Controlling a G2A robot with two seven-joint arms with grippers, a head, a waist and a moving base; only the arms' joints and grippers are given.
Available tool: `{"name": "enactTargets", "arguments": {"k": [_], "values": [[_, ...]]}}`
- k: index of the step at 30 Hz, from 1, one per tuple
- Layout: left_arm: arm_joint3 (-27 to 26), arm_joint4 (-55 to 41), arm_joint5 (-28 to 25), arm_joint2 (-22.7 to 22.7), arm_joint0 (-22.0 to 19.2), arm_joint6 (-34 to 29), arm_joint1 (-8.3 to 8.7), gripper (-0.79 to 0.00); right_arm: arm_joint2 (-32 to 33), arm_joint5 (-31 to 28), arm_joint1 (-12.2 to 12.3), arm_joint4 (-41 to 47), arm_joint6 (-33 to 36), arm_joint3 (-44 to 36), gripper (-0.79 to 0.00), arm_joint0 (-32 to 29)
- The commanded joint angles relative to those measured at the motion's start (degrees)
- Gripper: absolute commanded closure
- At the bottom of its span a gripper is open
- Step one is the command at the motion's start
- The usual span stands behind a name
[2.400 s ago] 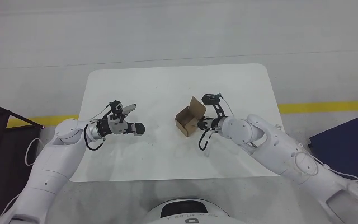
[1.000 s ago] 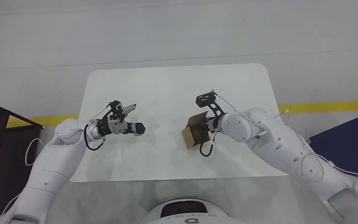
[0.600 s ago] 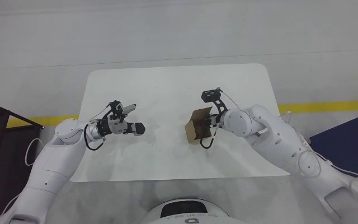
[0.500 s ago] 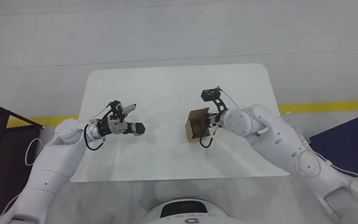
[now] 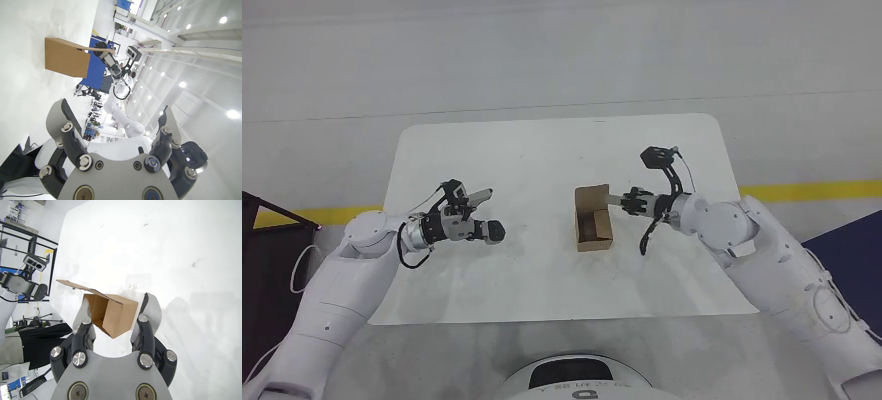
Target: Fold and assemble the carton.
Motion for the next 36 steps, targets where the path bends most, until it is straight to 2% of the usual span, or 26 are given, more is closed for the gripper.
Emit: {"name": "enactTargets", "arguments": {"k": [1, 6, 8, 12, 17, 21, 26, 29, 36], "values": [[-1.3, 17.1, 0.4, 2.8, -1.7, 1.2, -0.15, -0.785, 1.4, -2.7, 0.2, 1.0, -0.2, 0.2, -0.622, -2.0], [-1.9, 28.0, 1.5, 10.9, -8.2, 0.4, -2.27, -0.785, 3.6, -12.8, 0.3, 7.3, -2.2, 1.9, -0.588, -5.7], [-1.1, 29.2, 1.1, 14.1, -10.6, 0.7, -3.61, -0.785, 4.2, -17.2, 0.0, 12.0, -4.3, 3.5, -0.653, -6.9], [1.7, 30.5, -0.8, 19.2, -14.9, 2.3, -6.36, -0.785, 4.5, -22.5, -0.3, 16.3, -4.8, 7.4, -0.656, -7.8], [5.7, 28.8, -3.7, 22.7, -18.4, 4.7, -9.30, -0.785, 3.0, -24.2, -0.9, 17.3, -4.5, 10.4, -0.668, -7.9], [8.4, 28.9, -6.3, 24.7, -20.4, 6.4, -11.13, -0.785, 1.5, -28.1, -1.5, 20.1, -3.4, 12.1, -0.708, -7.7], [11.3, 30.3, -8.2, 27.1, -22.6, 7.5, -13.24, -0.785, -0.1, -31.5, -2.3, 23.7, -3.6, 14.1, -0.711, -7.0], [13.2, 32.3, -8.5, 28.5, -23.9, 8.2, -14.39, -0.785, -0.6, -32.1, -2.7, 24.0, -3.5, 14.7, -0.785, -6.4], [15.8, 33.5, -9.1, 30.8, -25.4, 8.5, -16.83, -0.785, -2.1, -32.5, -3.5, 25.8, -2.7, 15.9, -0.785, -5.5]]}}
